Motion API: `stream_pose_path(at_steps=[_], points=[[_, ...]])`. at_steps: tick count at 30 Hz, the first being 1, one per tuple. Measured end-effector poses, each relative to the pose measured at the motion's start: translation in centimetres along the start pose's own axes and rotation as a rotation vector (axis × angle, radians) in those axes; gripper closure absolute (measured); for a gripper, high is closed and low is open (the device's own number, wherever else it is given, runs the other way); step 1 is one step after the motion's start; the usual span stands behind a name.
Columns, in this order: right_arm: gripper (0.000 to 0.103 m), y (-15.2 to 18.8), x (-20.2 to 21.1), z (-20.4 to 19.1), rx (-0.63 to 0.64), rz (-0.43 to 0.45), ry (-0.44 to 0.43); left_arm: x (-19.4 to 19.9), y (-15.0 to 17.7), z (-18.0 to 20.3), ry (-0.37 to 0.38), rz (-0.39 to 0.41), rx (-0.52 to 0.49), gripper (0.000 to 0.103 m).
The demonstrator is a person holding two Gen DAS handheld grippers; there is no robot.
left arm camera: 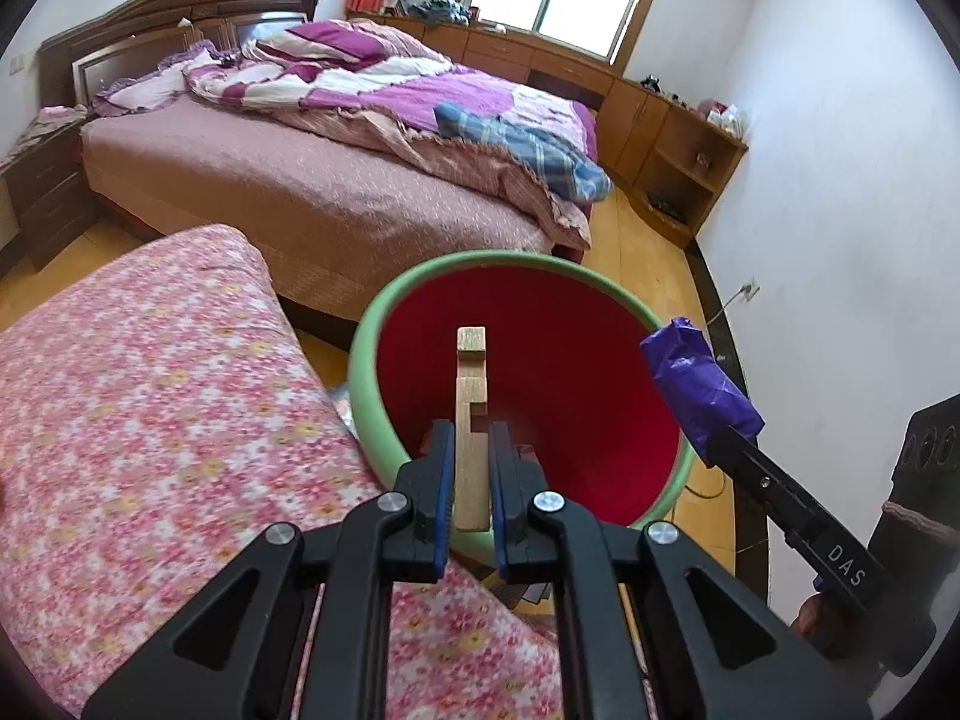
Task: Collect trash
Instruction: 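Open both grippers to drop the items into the bucket, then move both open grippers back toward the yellow foam and orange mesh on the bed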
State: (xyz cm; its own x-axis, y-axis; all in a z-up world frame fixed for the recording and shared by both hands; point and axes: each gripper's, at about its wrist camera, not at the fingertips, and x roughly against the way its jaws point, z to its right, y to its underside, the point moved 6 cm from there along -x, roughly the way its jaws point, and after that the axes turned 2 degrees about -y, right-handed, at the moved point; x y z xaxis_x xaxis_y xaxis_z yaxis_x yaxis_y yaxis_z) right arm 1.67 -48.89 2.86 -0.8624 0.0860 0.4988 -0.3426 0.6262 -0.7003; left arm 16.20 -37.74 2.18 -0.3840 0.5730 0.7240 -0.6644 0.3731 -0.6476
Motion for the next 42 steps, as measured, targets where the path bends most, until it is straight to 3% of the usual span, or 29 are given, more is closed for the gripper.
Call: stream_pose_path(at_steps=[9,11,17,21,36,42], points=[[0.087,0.6,-1.6,0.8,-0.016,-0.049,-0.003,-1.7,0.5,0.3,0.040,-0.033,0.007,0.093],[0.086,0.6,-1.8,0.8,-0.012,-0.052,-0.001,-1.5,0.4,0.2,0.038,-0.027,0.008,0.089],[0.069,0.8,-1.7,0.3,-0.009,-0.060,-0.001,-0.3,0.5,-1.1,0.010,-0.011,0.036,0.078],[0.066,0.8,-1.5,-0.1,-0.006,-0.063,-0.005,0.5,0.8,-2.2,-0.007,-0.006,0.066,0.076],[0.043,0.9,0.1,-5.6,0.073,-0.078,-0.056,7.1,2.0,-7.2,-0.123,0.058,0.148,0.070],[0.043,1.1,0.4,-9.2,0.112,-0.110,-0.107,10.6,2.5,-10.4,-0.176,0.083,0.200,0.070]])
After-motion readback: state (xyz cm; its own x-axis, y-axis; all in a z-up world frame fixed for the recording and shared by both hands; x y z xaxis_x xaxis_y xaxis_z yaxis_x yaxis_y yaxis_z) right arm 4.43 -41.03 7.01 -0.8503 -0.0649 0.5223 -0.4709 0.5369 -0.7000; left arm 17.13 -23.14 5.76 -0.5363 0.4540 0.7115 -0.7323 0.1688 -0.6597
